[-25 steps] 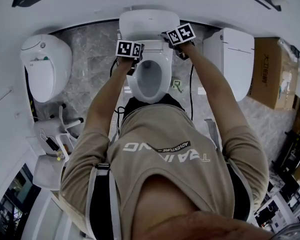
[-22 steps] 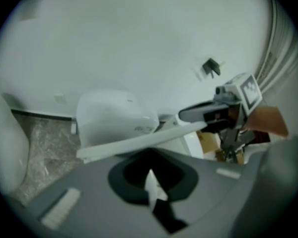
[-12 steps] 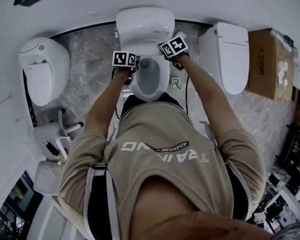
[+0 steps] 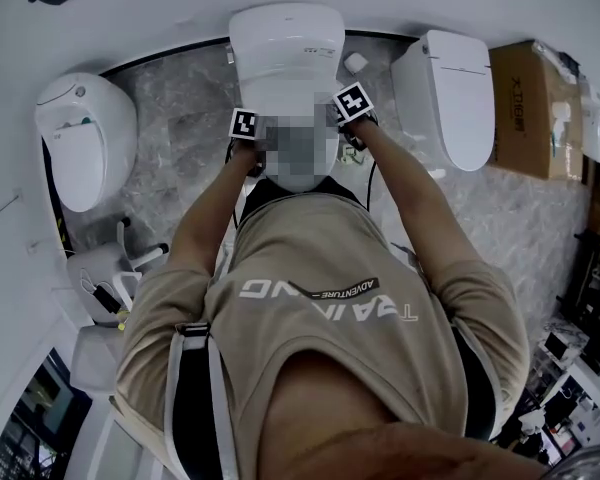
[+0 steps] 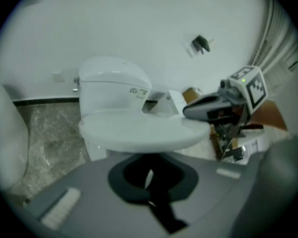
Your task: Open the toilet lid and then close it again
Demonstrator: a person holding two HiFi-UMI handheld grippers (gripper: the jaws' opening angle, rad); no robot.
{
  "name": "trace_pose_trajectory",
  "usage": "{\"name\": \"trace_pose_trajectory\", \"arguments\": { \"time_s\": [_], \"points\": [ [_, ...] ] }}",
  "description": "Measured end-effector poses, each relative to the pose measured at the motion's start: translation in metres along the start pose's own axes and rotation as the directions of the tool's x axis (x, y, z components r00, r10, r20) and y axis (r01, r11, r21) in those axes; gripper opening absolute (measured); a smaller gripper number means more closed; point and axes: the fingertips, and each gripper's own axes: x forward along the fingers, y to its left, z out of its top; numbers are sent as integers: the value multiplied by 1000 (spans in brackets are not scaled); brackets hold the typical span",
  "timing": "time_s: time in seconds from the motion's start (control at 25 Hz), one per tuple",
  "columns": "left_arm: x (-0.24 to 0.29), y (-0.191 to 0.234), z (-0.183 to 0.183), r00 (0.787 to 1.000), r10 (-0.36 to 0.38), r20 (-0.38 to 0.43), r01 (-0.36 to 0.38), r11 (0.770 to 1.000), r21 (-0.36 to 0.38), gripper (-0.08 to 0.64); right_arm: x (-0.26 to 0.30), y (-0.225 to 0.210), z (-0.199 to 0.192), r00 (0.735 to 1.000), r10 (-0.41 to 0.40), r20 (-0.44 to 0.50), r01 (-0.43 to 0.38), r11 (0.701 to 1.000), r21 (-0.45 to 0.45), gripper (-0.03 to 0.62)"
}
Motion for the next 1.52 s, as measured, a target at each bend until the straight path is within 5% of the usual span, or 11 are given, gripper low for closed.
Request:
{"name": "trace_pose_trajectory", "arguments": {
  "time_s": [0.32,0.56,1.36,1.52],
  "points": [
    [9,-9,-60,991,-44,-129,52,997,60,5,10,25,-55,997,-13,-72,13,1000,-1,14],
    [11,-10,-97,985,-45,-165,52,998,40,5,19,41,-94,993,-6,-114,8,1000,16,14],
    [0,1,-86,995,55,-78,-57,998,-19,5,37,60,-141,988,28,-153,-32,999,-24,14],
    [17,4,-95,987,113,-116,-112,994,15,5,41,60,-150,989,50,-140,-49,999,11,14]
  ]
}}
